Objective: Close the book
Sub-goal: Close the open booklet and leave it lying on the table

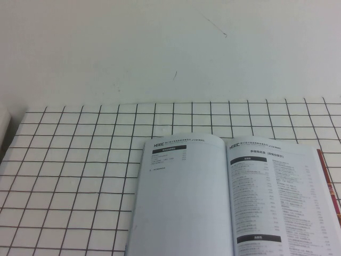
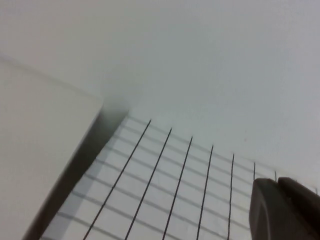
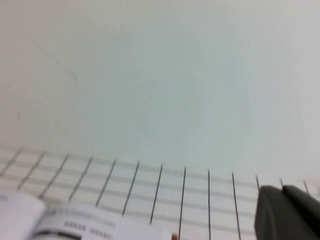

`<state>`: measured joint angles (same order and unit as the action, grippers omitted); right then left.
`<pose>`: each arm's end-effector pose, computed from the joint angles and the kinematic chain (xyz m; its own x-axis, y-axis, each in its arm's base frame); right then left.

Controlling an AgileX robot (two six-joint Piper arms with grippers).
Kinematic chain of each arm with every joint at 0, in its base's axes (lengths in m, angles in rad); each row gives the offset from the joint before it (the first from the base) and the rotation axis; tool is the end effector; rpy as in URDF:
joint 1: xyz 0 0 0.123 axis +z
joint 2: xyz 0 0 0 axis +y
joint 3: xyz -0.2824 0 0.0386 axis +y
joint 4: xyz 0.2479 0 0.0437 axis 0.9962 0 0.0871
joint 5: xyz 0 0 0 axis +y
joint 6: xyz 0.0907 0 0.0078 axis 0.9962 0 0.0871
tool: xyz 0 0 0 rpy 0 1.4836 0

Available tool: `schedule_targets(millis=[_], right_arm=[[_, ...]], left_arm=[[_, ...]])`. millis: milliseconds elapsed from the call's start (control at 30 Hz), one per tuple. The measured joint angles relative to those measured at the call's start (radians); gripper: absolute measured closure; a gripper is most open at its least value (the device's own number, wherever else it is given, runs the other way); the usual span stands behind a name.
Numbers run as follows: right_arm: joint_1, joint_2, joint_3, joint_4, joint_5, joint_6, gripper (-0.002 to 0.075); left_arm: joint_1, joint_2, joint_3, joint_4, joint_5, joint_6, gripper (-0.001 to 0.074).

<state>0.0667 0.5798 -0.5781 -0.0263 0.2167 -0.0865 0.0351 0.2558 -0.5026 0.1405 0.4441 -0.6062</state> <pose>0.1229 0.0077 0.3413 -0.1228 -0.1204 -0.9851 -0.0753 0.9909 -0.1117 0.0564 0.0075 0.3250 -0.0504 -0.4623 -0.8853 -0.1330 0.8816 -0.4528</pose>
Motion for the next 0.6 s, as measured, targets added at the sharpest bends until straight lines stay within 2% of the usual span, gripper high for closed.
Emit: schedule_targets(millis=[133,300,433,600], right_arm=[[0.0,0.062,0.036,0.008,0.118,-0.021,0.0729],[0.0,0.174,0.079,0.141,0.25,-0.059,0.0729],[0.0,0.286,0.07,0.231,0.319,-0.174,0.0729],[0.0,0.468,-0.014,0.412,0.431,-0.353,0.0729]], left_arm=[[0.0,0.053,0.004,-0.056,0.091,0.011,0.0738],[0.0,0.16,0.017,-0.229,0.104,0.107,0.0738],[0.0,0.275,0.02,-0.471,0.088,0.344,0.0738],[0.0,0.478,0.02,-0.868,0.067,0.807,0.0738]])
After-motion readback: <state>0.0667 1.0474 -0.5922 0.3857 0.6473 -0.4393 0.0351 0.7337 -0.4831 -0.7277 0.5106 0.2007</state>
